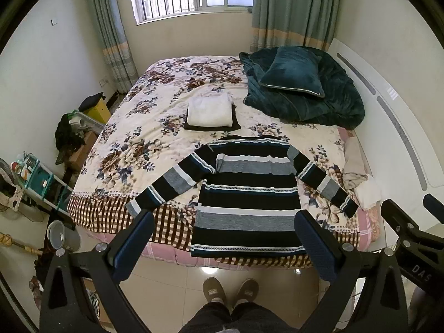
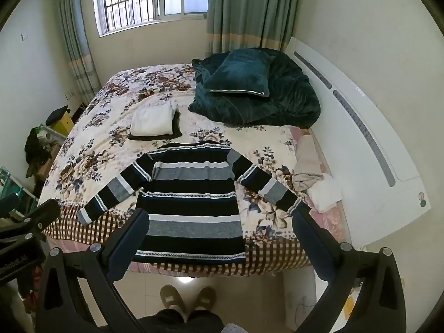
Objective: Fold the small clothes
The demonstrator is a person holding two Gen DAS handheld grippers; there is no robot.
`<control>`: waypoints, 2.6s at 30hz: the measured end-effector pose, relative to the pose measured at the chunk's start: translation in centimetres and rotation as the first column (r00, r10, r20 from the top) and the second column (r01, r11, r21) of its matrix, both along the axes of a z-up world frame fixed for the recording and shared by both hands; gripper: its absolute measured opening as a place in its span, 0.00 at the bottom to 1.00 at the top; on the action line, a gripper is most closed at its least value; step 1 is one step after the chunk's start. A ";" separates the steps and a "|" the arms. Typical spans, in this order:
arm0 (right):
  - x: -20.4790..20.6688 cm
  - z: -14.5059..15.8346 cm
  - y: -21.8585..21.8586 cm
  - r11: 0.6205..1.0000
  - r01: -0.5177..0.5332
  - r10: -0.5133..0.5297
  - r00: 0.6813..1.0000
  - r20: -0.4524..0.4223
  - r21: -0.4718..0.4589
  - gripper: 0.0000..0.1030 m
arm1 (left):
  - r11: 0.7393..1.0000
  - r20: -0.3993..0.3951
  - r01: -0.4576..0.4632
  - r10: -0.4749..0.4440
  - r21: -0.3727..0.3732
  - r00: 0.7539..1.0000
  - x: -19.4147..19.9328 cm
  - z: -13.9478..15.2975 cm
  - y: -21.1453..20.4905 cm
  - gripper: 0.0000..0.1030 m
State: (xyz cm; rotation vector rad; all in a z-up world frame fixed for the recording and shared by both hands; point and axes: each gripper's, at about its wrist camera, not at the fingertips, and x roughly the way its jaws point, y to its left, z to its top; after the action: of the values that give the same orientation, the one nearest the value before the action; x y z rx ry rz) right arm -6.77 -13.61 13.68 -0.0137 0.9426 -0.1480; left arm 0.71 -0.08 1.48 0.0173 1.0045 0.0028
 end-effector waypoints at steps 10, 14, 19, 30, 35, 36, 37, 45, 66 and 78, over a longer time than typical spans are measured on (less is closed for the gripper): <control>0.7 1.1 0.3 1.000 -0.002 0.002 1.000 0.001 0.001 1.00 | 1.000 0.011 -0.001 0.001 -0.008 1.000 0.0 0.4 0.9 1.00; 0.6 1.0 0.3 1.000 -0.004 0.004 1.000 0.000 -0.002 1.00 | 1.000 0.009 0.000 0.000 -0.015 1.000 0.5 0.7 1.3 1.00; 0.6 1.7 0.5 1.000 -0.006 0.006 1.000 0.002 -0.003 1.00 | 1.000 0.014 -0.001 0.002 -0.014 1.000 0.4 0.6 1.2 1.00; 0.7 1.9 0.5 1.000 -0.008 0.008 1.000 0.000 -0.003 1.00 | 1.000 0.019 0.001 0.000 -0.012 1.000 0.2 0.5 1.1 1.00; 0.6 1.7 0.6 1.000 -0.007 0.007 1.000 0.002 -0.002 1.00 | 1.000 0.022 0.002 -0.001 -0.010 1.000 0.2 0.5 1.1 1.00; 0.6 1.9 0.7 1.000 -0.007 0.007 1.000 0.001 -0.003 1.00 | 1.000 0.022 0.002 -0.002 -0.010 1.000 0.3 0.5 1.1 1.00; 0.7 2.0 0.7 1.000 -0.007 0.007 1.000 0.000 -0.003 1.00 | 1.000 0.023 0.002 -0.002 -0.011 1.000 0.5 0.6 1.1 1.00; 0.7 2.0 0.8 1.000 -0.007 0.007 1.000 0.000 -0.002 1.00 | 1.000 0.024 0.002 -0.002 -0.010 1.000 0.3 0.5 1.1 1.00; 1.0 1.9 1.2 1.000 -0.002 0.002 1.000 0.002 0.002 1.00 | 1.000 0.022 0.008 -0.008 -0.013 1.000 0.9 0.5 1.1 1.00; 6.5 -5.7 -2.4 0.969 0.232 -0.229 0.972 -0.049 0.082 1.00 | 0.999 0.020 0.038 -0.039 0.024 0.999 9.4 -7.6 0.9 1.00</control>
State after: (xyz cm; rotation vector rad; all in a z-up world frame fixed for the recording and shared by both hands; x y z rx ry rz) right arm -0.24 -16.01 7.93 0.1750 0.9881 -0.3225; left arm 10.13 0.79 -6.12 0.0580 0.9833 -0.0203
